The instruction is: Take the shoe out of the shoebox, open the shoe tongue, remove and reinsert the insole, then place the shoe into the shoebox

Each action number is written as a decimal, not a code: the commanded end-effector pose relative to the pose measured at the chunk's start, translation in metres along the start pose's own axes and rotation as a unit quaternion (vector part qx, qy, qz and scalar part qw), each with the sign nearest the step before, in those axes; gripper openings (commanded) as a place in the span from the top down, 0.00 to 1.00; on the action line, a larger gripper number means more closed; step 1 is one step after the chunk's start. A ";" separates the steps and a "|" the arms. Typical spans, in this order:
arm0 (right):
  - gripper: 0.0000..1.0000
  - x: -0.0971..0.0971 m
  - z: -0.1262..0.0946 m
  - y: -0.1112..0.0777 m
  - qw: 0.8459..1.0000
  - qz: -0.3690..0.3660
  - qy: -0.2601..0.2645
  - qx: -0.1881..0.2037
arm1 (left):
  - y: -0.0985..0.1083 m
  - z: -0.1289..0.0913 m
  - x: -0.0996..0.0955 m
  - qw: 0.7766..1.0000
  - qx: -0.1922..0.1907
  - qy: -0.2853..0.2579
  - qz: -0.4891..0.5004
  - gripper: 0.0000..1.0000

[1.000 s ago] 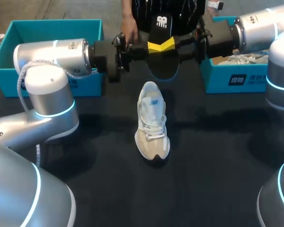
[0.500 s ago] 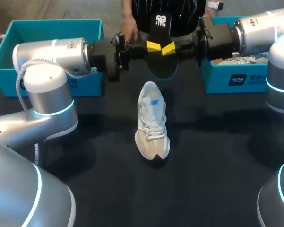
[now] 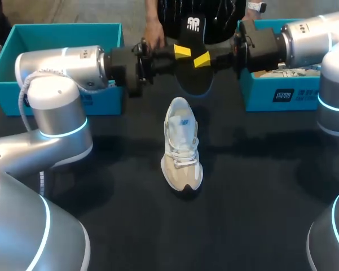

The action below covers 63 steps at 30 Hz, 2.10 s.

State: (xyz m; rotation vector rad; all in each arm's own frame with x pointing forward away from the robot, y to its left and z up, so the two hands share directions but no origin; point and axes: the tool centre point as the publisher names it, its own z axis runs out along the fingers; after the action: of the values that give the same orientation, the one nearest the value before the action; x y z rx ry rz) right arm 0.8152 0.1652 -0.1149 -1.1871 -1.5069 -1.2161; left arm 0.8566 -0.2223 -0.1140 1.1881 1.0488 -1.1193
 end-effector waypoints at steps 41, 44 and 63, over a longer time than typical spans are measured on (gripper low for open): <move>1.00 0.015 -0.004 0.030 0.961 -0.271 -0.042 -0.040 | 0.004 -0.099 0.067 0.966 0.214 0.142 0.039 0.00; 1.00 0.016 0.001 0.032 0.957 -0.287 -0.036 -0.033 | 0.003 -0.102 0.072 0.965 0.210 0.154 0.032 0.00; 1.00 0.016 0.003 0.032 0.956 -0.289 -0.032 -0.031 | 0.002 -0.103 0.073 0.964 0.210 0.159 0.029 0.00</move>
State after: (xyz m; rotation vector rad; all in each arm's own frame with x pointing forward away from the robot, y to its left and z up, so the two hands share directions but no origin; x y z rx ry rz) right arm 0.8417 0.1716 -0.0936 -0.8452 -1.9547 -1.6240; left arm 0.8657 -0.1260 -0.1953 1.7682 1.0353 -1.1622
